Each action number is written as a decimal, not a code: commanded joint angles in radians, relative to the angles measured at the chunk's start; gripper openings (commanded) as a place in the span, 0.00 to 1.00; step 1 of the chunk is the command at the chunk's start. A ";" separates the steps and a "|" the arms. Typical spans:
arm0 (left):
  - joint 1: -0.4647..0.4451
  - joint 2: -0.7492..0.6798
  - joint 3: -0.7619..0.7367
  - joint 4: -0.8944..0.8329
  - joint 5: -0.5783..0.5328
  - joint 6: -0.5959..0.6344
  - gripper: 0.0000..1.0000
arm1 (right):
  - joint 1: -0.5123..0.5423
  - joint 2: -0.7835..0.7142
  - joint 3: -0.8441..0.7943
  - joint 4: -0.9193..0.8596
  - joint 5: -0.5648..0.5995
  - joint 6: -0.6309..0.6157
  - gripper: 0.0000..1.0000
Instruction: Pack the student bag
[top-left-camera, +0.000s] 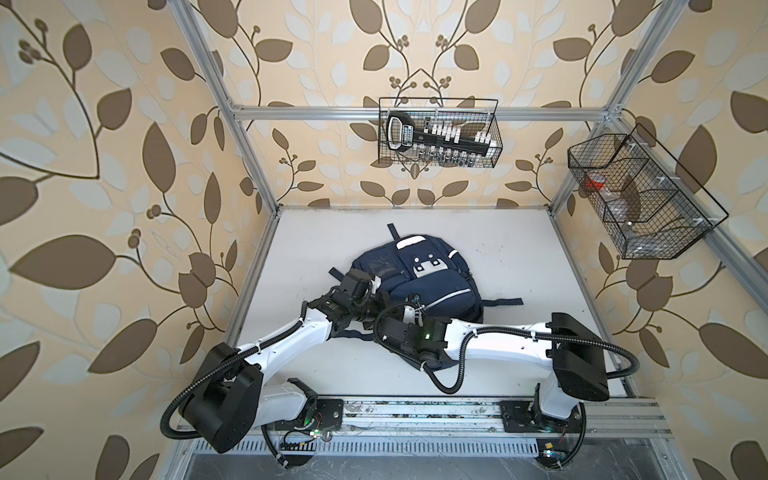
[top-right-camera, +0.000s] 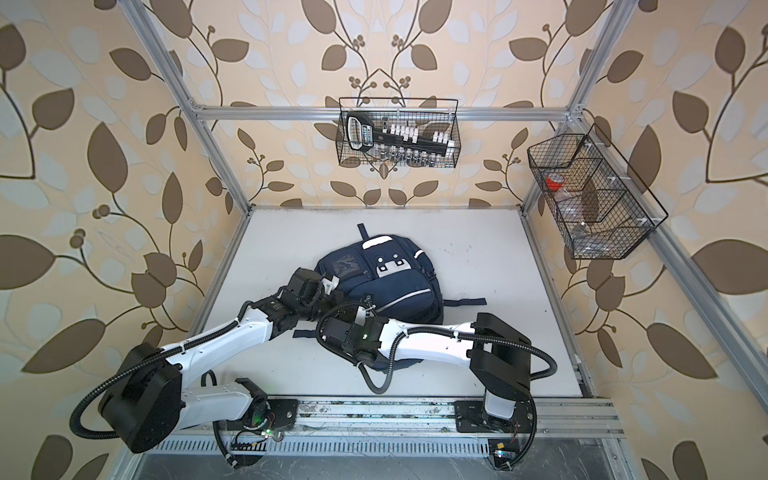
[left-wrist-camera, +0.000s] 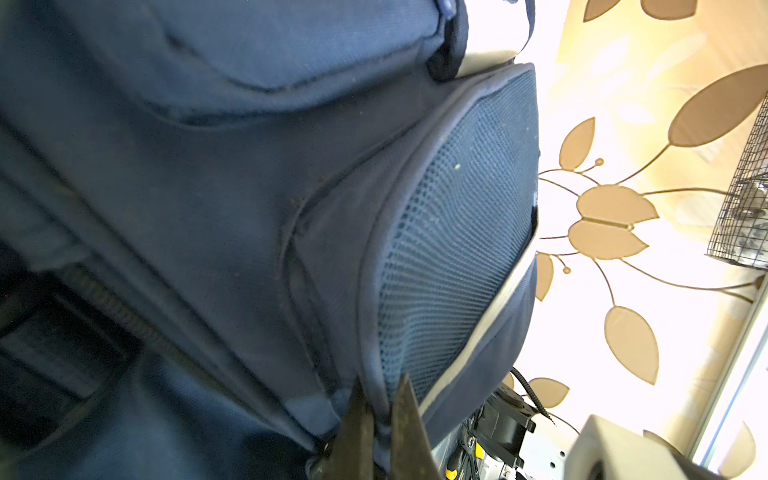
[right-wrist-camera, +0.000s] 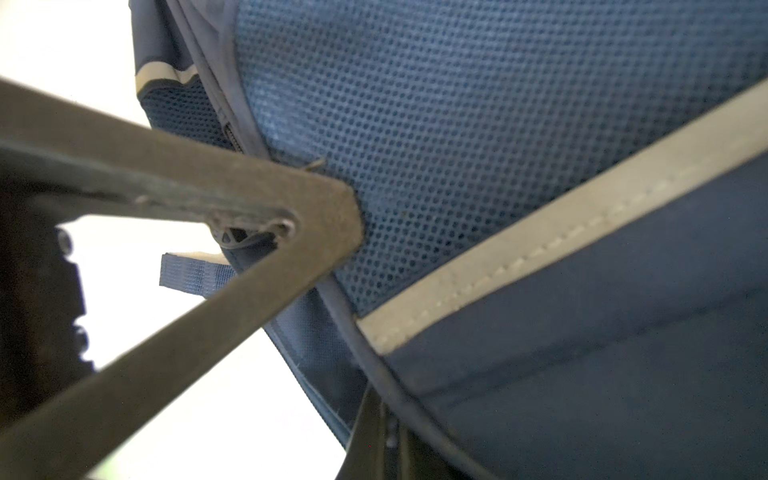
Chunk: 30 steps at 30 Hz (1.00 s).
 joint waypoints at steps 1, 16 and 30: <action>-0.002 -0.006 -0.009 0.092 0.048 0.018 0.00 | 0.001 -0.038 0.039 0.012 0.005 0.007 0.00; -0.002 -0.049 -0.019 0.012 -0.012 0.079 0.00 | -0.011 -0.100 0.035 -0.063 -0.098 -0.011 0.00; 0.006 -0.127 -0.009 -0.082 -0.121 0.136 0.00 | -0.056 -0.292 -0.138 -0.163 -0.174 -0.114 0.00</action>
